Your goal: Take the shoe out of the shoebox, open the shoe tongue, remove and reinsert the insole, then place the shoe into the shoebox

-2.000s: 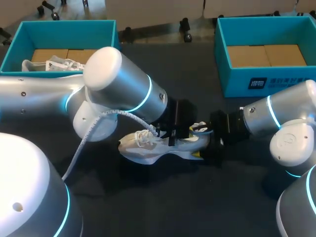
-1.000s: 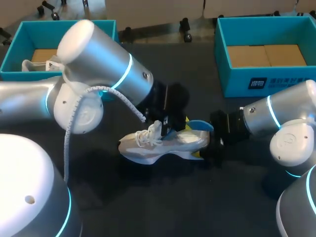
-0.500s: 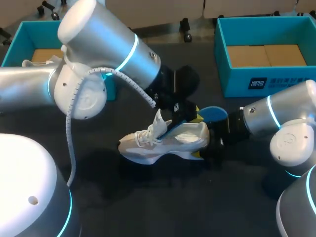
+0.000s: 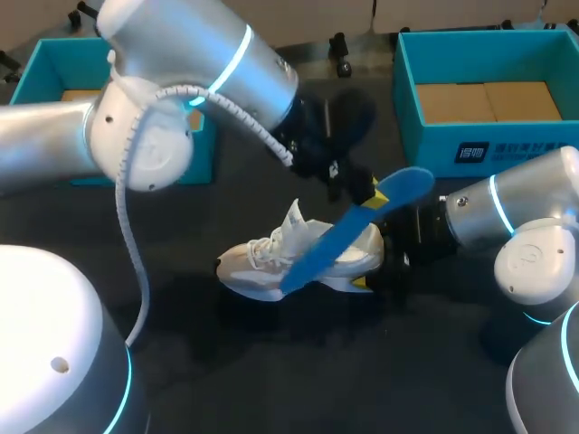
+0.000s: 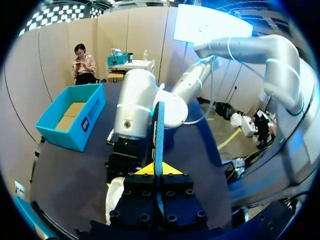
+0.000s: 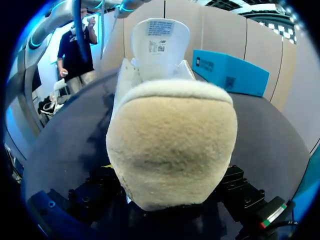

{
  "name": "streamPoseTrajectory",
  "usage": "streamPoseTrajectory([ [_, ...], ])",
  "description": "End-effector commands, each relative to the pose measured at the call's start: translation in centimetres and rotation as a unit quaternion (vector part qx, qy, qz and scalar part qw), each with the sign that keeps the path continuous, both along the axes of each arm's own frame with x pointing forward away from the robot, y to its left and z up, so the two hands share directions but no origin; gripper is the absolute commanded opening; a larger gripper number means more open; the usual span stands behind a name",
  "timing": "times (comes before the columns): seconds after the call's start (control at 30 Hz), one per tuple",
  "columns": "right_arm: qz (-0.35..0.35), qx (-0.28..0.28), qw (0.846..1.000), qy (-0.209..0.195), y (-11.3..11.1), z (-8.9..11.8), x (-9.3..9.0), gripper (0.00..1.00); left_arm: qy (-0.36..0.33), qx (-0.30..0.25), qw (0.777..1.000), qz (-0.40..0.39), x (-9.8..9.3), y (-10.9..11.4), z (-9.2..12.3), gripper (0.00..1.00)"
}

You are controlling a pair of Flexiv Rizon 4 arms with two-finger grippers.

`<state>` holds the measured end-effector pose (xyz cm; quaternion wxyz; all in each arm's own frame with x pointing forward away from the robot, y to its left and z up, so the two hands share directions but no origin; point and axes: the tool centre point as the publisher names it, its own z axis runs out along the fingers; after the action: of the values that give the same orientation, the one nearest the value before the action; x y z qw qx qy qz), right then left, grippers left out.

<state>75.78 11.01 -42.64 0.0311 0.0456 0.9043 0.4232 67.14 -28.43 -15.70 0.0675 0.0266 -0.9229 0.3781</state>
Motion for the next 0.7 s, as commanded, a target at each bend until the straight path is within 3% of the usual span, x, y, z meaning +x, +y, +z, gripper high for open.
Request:
streamPoseTrajectory([
  [0.03, -0.001, -0.001, 1.000, 0.000, 0.2, -0.2, -0.1, 0.00, 0.015, 0.002, 1.000, -0.001, 0.0, 0.3, 1.9, 0.00],
  [0.3, -0.001, -0.001, 1.000, 0.000, 0.2, -0.2, -0.1, 0.00, 0.076, -0.027, 0.997, 0.014, 0.5, 1.3, 4.2, 0.00],
  [0.7, -0.001, -0.001, 1.000, 0.000, 0.2, -0.2, -0.1, 0.00, 0.077, -0.031, 0.997, 0.007, 0.5, 1.3, 4.3, 0.00],
])
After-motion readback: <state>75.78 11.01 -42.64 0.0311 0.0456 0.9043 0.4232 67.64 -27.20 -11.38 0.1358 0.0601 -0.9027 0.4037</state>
